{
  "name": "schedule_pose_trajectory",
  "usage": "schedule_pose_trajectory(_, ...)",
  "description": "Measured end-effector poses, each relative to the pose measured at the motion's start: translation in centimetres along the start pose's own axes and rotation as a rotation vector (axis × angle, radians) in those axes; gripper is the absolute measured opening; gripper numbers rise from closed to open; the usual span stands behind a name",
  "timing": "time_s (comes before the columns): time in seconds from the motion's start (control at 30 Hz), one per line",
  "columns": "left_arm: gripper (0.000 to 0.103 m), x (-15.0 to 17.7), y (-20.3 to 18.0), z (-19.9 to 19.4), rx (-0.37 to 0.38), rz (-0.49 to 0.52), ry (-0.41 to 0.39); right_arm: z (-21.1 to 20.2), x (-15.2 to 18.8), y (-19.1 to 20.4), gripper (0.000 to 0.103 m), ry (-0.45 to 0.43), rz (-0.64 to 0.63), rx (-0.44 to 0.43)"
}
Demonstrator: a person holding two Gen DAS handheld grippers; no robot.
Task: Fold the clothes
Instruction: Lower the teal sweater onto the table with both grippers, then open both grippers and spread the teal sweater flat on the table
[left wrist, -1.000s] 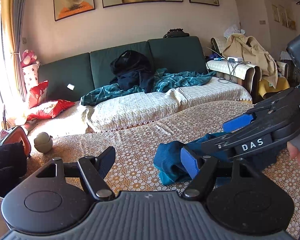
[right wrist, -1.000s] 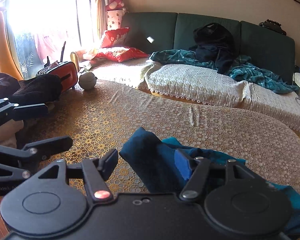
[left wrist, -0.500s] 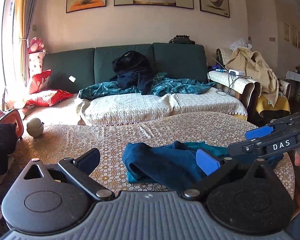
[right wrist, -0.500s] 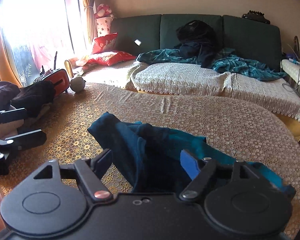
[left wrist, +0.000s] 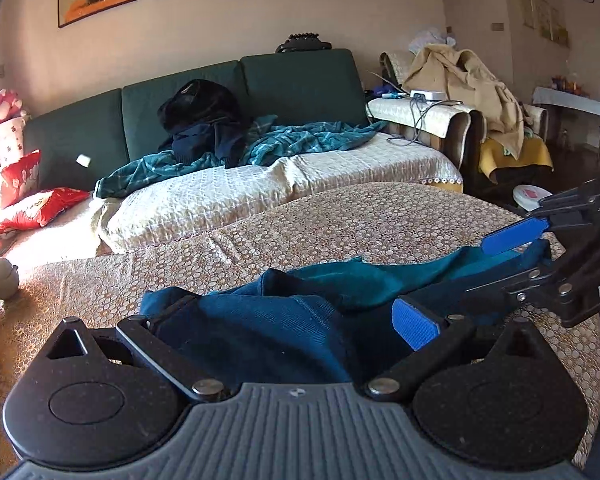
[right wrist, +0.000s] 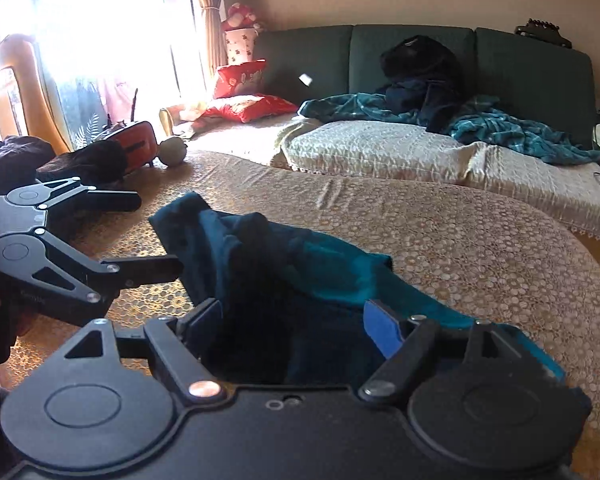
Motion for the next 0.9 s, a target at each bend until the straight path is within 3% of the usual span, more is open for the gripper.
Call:
schedule_pose_trajectory(0.2,0.102,1.3,-4.5,2.9,-0.143,0.081,0.047,-0.5,-0.7,-3.1,0.103,-0.018,0.032,0.075)
schedule_pose_trajectory(0.27,0.086,1.8,-5.6,3.8,-0.144,0.096,0.08,-0.8,-0.7,-3.7,0.103,-0.021,0.037,0.086)
schedule_pose_trajectory(0.3,0.066,2.0,-5.4,4.4,-0.151,0.079,0.106,-1.0,-0.6,-4.1,0.103,-0.02,0.04,0.086)
schedule_pose_trajectory(0.33,0.041,2.2,-5.2,4.9,-0.158,0.059,0.133,-1.1,-0.5,-4.3,0.103,-0.021,0.04,0.086)
schedule_pose_trajectory(0.37,0.031,2.5,-5.0,5.4,-0.165,0.039,0.16,-1.3,-0.5,-4.6,0.103,-0.021,0.038,0.085)
schedule_pose_trajectory(0.47,0.024,3.0,-3.1,6.7,-0.184,0.003,0.226,-1.7,-0.3,-4.5,0.103,-0.019,0.019,0.072)
schedule_pose_trajectory(0.53,0.009,3.2,-2.0,6.4,-0.176,-0.019,0.22,-1.8,-0.1,-4.4,0.103,-0.017,0.01,0.062)
schedule_pose_trajectory(0.77,0.007,3.5,0.9,1.9,-0.074,-0.085,0.135,-1.3,-0.4,-3.6,0.103,-0.021,-0.002,0.034)
schedule_pose_trajectory(0.9,0.007,4.6,2.8,-0.7,-0.086,-0.116,0.135,-0.6,-0.9,-2.2,0.103,-0.023,-0.027,0.006)
Point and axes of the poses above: each gripper's, at about its wrist camera, not at the fingertips, and z roughly the way its jaws point, y to its left, x to its underside, the point moved 2 cm from there along z, roughly the way its jaws point, and after that the axes turned 6 degrees about -y, right-handed, at the moved point
